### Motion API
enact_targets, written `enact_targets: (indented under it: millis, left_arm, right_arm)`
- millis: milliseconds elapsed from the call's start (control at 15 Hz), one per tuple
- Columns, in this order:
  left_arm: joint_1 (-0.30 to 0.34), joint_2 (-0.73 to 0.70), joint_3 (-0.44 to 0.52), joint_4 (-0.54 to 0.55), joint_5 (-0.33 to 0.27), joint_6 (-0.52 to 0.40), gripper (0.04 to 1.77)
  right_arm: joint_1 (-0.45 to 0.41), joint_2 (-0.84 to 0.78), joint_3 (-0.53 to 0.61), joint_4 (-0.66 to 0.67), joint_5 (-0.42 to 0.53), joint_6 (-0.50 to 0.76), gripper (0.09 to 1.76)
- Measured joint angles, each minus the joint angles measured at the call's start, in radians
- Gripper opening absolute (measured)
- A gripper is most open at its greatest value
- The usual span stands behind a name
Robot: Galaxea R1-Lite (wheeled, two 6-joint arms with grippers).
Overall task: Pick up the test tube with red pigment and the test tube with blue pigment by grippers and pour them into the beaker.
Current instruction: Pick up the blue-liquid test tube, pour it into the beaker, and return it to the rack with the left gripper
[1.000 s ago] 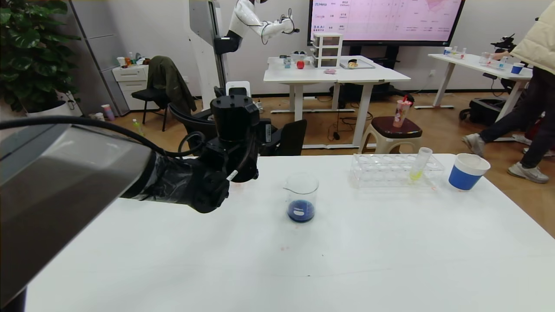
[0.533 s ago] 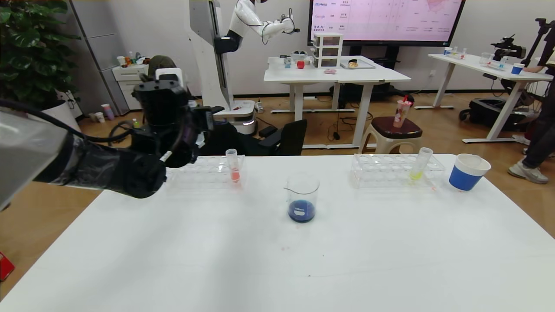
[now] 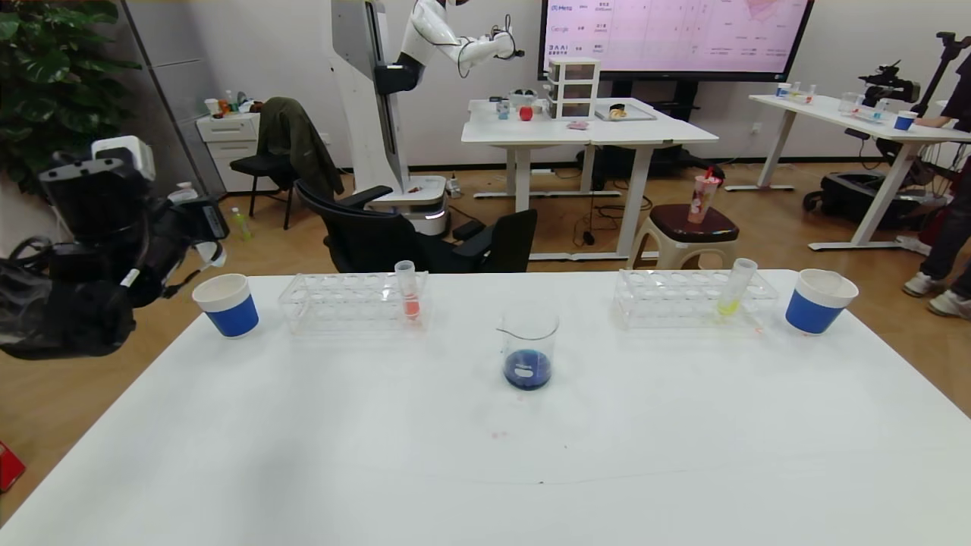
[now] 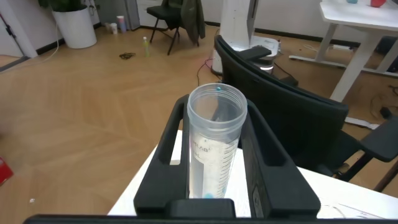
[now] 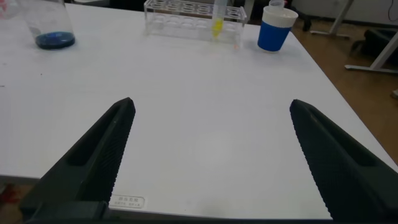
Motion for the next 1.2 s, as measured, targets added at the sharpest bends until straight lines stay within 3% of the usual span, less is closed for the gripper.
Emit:
enact_targets:
  millis: [200,733,933,1200]
  left_arm:
    - [0.062,0.043,-0.012,-0.019,-0.025,-0.013,0.51]
    - [0.088,0.260,-0.151,-0.069,-0.018,-0.017,0.51]
    - [0.090,0.333,-0.149,-0.161,-0.013,-0.022,0.51]
    - [0.084,0.373,-0.114,-0.179,-0.016,-0.019,0.51]
  right_arm:
    - [0.000,0.000,0.000,0.000,0.000,0.000,1.74]
    - [0.000,0.000,0.000,0.000,0.000,0.000,1.74]
    - [-0.001,0.000,0.000,0.000,0.000,0.000,1.74]
    - [0.000,0.000,0.000,0.000,0.000,0.000,1.74]
